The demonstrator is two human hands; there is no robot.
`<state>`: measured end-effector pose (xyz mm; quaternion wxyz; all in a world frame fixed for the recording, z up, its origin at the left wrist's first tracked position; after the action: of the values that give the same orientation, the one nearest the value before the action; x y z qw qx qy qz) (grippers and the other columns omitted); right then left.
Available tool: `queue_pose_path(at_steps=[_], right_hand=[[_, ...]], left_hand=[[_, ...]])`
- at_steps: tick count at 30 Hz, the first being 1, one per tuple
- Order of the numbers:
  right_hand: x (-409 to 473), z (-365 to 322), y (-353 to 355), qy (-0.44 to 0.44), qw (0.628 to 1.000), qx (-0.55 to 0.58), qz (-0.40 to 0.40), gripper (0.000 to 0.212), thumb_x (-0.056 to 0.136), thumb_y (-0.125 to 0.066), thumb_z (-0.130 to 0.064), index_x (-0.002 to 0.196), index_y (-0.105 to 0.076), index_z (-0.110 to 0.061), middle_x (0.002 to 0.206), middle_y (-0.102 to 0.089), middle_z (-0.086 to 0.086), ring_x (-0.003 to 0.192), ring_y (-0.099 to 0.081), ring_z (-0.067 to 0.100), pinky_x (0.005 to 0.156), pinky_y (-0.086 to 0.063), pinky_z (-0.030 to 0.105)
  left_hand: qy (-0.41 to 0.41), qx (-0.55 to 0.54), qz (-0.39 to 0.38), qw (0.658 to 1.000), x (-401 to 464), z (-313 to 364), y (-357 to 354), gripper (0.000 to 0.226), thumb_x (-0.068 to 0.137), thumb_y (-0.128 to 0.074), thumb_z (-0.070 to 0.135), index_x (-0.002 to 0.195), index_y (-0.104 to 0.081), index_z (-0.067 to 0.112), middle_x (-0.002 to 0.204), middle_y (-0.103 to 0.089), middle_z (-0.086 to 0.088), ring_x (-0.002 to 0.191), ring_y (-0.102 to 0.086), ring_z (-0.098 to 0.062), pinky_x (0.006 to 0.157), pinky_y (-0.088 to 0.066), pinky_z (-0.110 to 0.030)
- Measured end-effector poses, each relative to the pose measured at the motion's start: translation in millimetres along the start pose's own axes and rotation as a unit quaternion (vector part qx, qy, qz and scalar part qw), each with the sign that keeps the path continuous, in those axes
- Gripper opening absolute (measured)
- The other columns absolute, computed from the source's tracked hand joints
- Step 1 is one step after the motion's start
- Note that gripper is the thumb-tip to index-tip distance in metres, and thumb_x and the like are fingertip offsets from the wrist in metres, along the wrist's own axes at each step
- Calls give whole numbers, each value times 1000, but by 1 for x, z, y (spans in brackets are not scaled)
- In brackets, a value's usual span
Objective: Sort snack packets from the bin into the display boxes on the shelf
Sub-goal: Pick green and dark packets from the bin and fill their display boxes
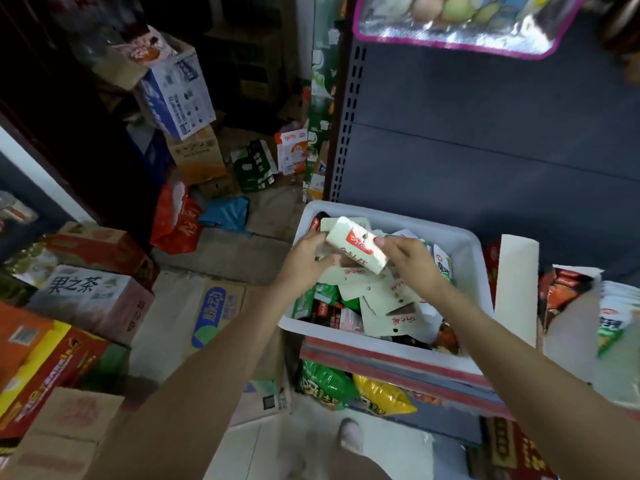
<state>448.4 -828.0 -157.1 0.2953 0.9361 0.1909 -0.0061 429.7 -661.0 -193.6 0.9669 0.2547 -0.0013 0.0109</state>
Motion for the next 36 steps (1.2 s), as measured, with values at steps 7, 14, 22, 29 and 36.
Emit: queue_pose_path(at_steps=[7, 14, 22, 29, 36], right_hand=[[-34, 25, 31, -76, 950, 275, 129, 42, 101, -36, -37, 110, -64, -6, 99, -72, 9, 92, -68, 21, 77, -56, 30], [-66, 45, 80, -64, 925, 339, 160, 27, 92, -57, -9, 120, -53, -12, 110, -69, 2, 99, -67, 17, 75, -57, 29], [-105, 93, 188, -23, 936, 292, 194, 17, 95, -52, -6, 112, -54, -8, 94, -69, -2, 89, -69, 8, 65, -57, 27], [-138, 138, 249, -15, 942, 290, 169, 26, 88, -62, -4, 112, -52, -11, 91, -73, -2, 81, -71, 12, 61, -54, 25], [-172, 174, 308, -15, 941, 230, 248, 20, 86, -61, 2, 101, -55, -10, 100, -71, 4, 90, -69, 15, 73, -57, 30]], left_hand=[[-72, 20, 10, 997, -4, 65, -5, 16, 93, -57, 18, 104, -63, 7, 100, -66, -2, 97, -60, -18, 81, -48, -31], [-85, -6, -8, 996, -4, 120, -53, 22, 94, -56, 22, 114, -61, 13, 109, -69, 1, 99, -63, -13, 85, -51, -34], [-59, -68, -100, 991, -19, 189, -167, 51, 89, -63, 17, 128, -34, 35, 114, -58, 16, 105, -59, -5, 86, -50, -26], [-46, -111, -63, 991, -26, 233, -243, 56, 87, -67, 13, 127, -33, 32, 108, -54, 26, 96, -56, 10, 79, -49, -12], [-61, -118, -65, 989, -24, 260, -302, 52, 89, -61, 6, 130, -36, 25, 113, -62, 5, 95, -61, -1, 81, -52, -21]])
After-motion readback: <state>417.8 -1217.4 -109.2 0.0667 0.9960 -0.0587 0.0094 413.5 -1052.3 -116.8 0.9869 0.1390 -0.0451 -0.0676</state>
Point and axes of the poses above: each hand's wrist, its own x-axis towards the middle knuckle, its own y-axis out of the back of the hand, z = x × y, the point moved 8 cm from there along x, towards the middle knuckle
